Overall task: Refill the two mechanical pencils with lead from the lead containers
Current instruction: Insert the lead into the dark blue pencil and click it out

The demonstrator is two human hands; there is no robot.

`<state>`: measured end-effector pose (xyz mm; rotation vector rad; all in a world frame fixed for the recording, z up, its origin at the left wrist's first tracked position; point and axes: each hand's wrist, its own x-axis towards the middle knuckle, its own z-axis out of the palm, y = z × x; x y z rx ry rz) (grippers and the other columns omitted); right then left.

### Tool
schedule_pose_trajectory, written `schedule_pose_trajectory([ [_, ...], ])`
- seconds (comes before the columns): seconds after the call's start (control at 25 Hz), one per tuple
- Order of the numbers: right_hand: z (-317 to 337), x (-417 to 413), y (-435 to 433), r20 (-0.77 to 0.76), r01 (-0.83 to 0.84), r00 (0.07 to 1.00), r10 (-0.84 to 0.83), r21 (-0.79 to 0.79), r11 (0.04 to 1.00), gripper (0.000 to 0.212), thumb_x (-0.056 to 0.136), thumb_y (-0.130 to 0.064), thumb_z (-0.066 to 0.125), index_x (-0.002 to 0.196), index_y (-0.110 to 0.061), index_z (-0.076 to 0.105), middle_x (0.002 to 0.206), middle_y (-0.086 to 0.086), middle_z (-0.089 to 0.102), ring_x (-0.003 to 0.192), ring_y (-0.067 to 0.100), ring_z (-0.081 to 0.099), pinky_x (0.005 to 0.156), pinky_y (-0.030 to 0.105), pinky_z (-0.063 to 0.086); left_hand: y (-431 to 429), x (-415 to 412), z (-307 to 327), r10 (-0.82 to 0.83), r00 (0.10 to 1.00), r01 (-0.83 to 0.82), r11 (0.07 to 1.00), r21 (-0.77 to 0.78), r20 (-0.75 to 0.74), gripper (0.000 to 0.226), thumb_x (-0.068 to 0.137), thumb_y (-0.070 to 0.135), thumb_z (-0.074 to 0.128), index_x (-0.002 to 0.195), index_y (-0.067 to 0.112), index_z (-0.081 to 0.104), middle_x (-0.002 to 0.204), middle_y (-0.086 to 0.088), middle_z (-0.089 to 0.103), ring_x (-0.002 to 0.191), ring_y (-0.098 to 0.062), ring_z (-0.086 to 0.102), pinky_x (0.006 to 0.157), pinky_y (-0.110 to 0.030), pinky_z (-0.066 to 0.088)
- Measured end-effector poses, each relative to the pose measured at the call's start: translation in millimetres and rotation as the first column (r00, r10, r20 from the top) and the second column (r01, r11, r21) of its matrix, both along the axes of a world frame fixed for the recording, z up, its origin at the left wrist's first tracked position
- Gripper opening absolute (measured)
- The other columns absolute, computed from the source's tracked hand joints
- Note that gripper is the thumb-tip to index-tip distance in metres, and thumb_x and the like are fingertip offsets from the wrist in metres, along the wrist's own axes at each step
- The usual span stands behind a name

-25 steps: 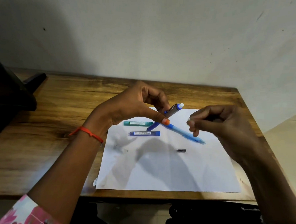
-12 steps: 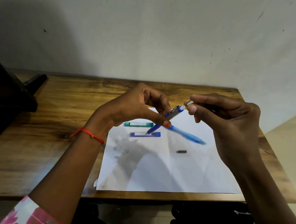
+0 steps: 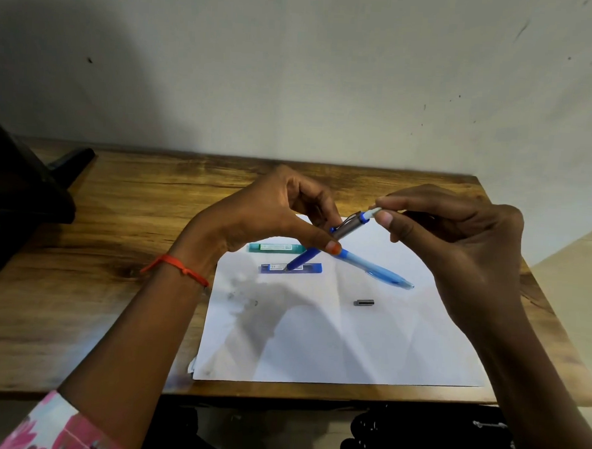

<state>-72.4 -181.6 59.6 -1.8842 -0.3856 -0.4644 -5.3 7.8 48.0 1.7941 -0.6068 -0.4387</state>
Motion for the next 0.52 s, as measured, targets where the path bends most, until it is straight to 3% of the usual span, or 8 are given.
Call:
schedule_pose_trajectory([
  [0.2, -3.6, 1.2, -1.1, 0.136, 0.048, 0.991, -0.017, -0.229, 0.972, 0.015, 0.081, -0.008, 0.067, 0.093, -0.017, 0.066, 0.085, -0.018, 0.062, 0.077, -0.003, 0.061, 0.070, 0.006, 0.046, -1.8, -1.1, -0.3, 0.007, 1.000, -0.008, 0.999, 0.052, 0.016, 0.020, 0.057, 0.001, 0.081, 0.064, 0.014, 0.068, 0.067, 0.005, 0.070, 0.070, -0.013, 0.063, 0.072, -0.036, 0.056],
  [0.52, -2.3, 2.6, -2.1, 0.135, 0.010, 0.991, 0.014, -0.175, 0.985, 0.019, 0.079, -0.007, 0.066, 0.096, -0.014, 0.065, 0.087, -0.013, 0.062, 0.079, 0.000, 0.062, 0.070, 0.008, 0.047, -2.3, -4.0, 3.2, 0.066, 0.998, -0.066, 0.998, -0.015, -0.006, 0.017, 0.046, 0.015, 0.079, 0.058, 0.021, 0.069, 0.064, 0.007, 0.071, 0.064, -0.011, 0.064, 0.064, -0.033, 0.057],
])
